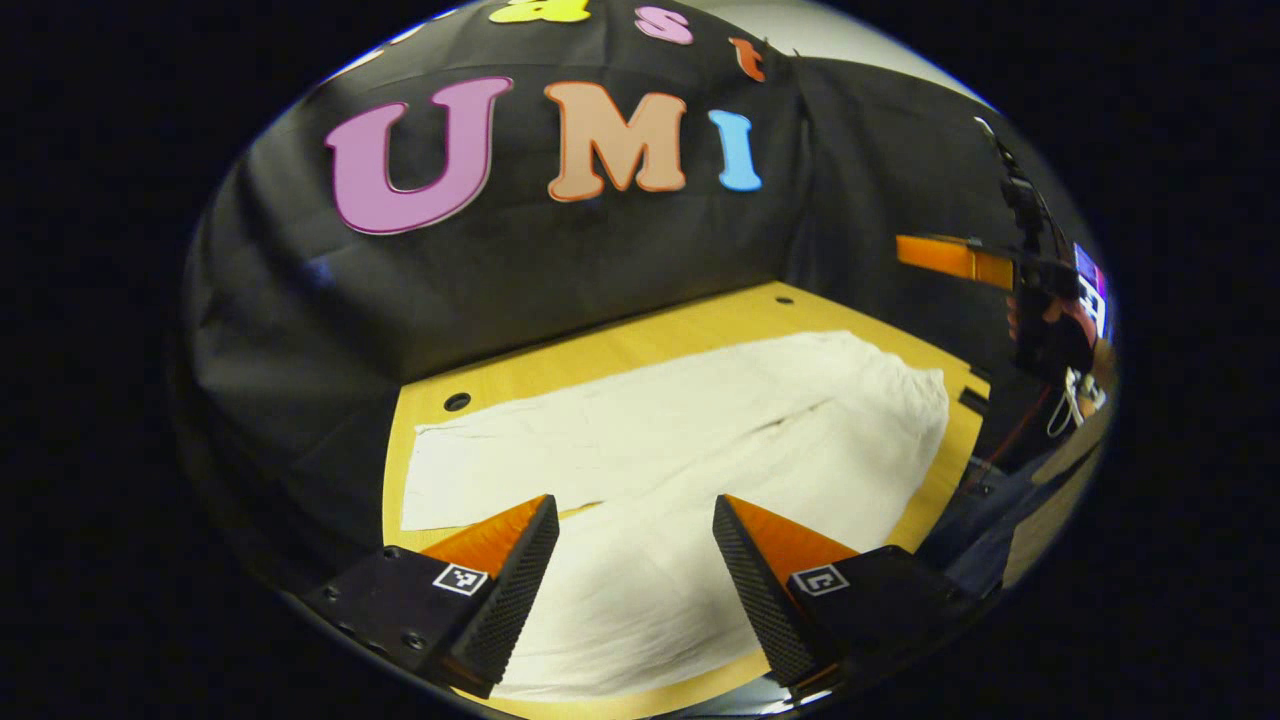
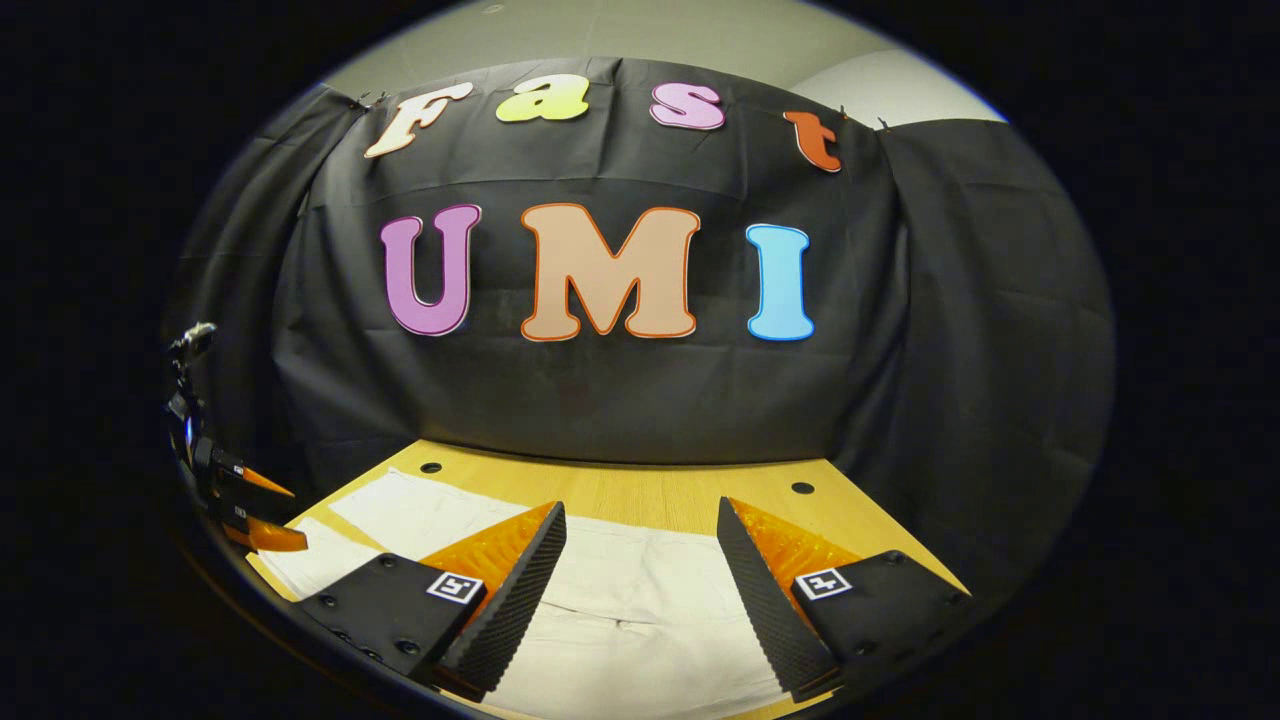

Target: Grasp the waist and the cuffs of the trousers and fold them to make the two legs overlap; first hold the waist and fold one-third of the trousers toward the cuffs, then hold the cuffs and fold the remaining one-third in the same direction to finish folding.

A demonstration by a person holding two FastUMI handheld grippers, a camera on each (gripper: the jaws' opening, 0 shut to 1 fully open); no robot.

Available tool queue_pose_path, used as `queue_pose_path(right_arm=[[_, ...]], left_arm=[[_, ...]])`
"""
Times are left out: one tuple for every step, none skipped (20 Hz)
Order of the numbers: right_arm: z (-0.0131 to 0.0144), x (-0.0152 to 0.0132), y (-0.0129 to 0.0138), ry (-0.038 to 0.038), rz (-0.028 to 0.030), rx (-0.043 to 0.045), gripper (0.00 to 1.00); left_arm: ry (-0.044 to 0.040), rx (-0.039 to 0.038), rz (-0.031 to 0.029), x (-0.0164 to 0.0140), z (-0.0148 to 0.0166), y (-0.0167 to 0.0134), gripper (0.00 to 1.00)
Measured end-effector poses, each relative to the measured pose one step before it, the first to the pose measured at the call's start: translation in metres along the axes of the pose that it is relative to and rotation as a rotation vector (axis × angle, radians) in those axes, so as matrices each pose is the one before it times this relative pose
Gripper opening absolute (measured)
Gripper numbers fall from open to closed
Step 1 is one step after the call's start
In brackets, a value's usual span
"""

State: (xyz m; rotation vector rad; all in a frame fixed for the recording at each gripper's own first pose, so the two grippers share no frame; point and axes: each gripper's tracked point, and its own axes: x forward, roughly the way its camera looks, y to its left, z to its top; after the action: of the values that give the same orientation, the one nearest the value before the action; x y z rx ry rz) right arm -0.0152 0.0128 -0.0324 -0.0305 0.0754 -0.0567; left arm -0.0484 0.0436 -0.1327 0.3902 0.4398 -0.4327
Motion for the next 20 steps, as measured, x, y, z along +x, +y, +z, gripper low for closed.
queue_pose_path(right_arm=[[-0.00112, -0.00061, 0.00127, 0.00329, -0.00556, 0.00144, 0.97], [-0.00196, -0.00071, 0.00049, 0.00209, -0.00547, -0.00113, 0.97], [-0.00211, -0.00072, 0.00065, 0.00206, -0.0066, -0.00436, 0.97], [-0.00158, 0.00031, 0.00018, 0.0036, -0.00476, -0.00485, 0.97], [-0.00157, -0.00076, 0.00009, 0.00188, -0.00365, -0.00431, 0.97], [-0.00109, -0.00063, -0.00008, 0.0019, -0.00299, -0.00384, 0.97], [-0.0012, -0.00037, -0.00107, 0.00165, -0.00682, -0.00462, 0.97], [0.00025, 0.00055, -0.00057, 0.00078, -0.0061, -0.00203, 0.97], [-0.00222, -0.00068, -0.00161, 0.00188, -0.00598, -0.00015, 0.97], [-0.00148, -0.00019, -0.00109, 0.00297, -0.00447, 0.00091, 0.99], [-0.00207, 0.00054, -0.00075, 0.00568, -0.00312, 0.00084, 0.98], [-0.00316, 0.00052, 0.00041, 0.00711, -0.00259, 0.00008, 0.97], [-0.00203, 0.0004, -0.00072, 0.00739, -0.00303, -0.00104, 0.97], [-0.00182, -0.0004, -0.00187, 0.00507, -0.00363, -0.00171, 0.97], [-0.00152, 0.00218, -0.00104, 0.00363, -0.00338, -0.00256, 0.97], [-0.00002, 0.00063, -0.00106, 0.0021, -0.00376, -0.0022, 0.97], [-0.00177, -0.00082, -0.00066, 0.00255, -0.00388, -0.00162, 0.97], [-0.00131, 0.00001, -0.00164, 0.00321, -0.0031, -0.00105, 0.97], [-0.00087, 0.0004, -0.00143, 0.00185, -0.00335, -0.00089, 0.98], [0.00095, 0.00029, -0.00064, 0.00217, -0.00211, -0.00025, 0.97]], left_arm=[[0.03777, 0.03463, -0.03235, -0.00151, -0.01146, -0.00062, 0.95], [0.04214, 0.03548, -0.03308, -0.00155, -0.01222, -0.00136, 0.95], [0.04324, 0.03387, -0.0369, -0.00052, -0.01321, -0.0032, 0.94], [0.04212, 0.03405, -0.03839, -0.00089, -0.01445, -0.00406, 0.94], [0.04228, 0.03582, -0.03465, -0.00055, -0.01402, -0.00433, 0.93], [0.04553, 0.03395, -0.02863, -0.00059, -0.0159, -0.00335, 0.92], [0.0322, 0.02002, -0.02372, -0.00074, -0.0116, -0.00284, 0.92], [0.03073, 0.01886, -0.02556, 0.00148, -0.01015, -0.00202, 0.92], [0.02668, 0.01503, -0.02086, 0.00196, -0.00883, -0.0013, 0.92], [0.02501, 0.01252, -0.01918, 0.00242, -0.00796, -0.00525, 0.92], [0.03053, 0.01226, -0.02076, 0.00262, -0.01016, -0.00306, 0.91], [0.02566, 0.01188, -0.01512, 0.00099, -0.0109, -0.00085, 0.9], [0.03432, 0.01762, -0.01546, 0.0025, -0.01093, -0.00166, 0.91], [0.02843, 0.02146, -0.01062, 0.00104, -0.00776, 0.00121, 0.91], [0.02626, 0.02473, -0.00832, 0.00145, -0.00833, 0.00078, 0.9], [0.02321, 0.02617, -0.00825, 0.0024, -0.00766, -0.0004, 0.89], [0.02108, 0.02174, -0.01406, 0.00369, -0.00514, -0.00275, 0.89], [0.0196, 0.02258, -0.01009, 0.00385, -0.00634, -0.00217, 0.89], [0.01617, 0.02125, -0.00524, 0.00291, -0.00416, -0.00077, 0.88], [0.01474, 0.01459, -0.00351, 0.00148, -0.00233, 0.0006, 0.84]])
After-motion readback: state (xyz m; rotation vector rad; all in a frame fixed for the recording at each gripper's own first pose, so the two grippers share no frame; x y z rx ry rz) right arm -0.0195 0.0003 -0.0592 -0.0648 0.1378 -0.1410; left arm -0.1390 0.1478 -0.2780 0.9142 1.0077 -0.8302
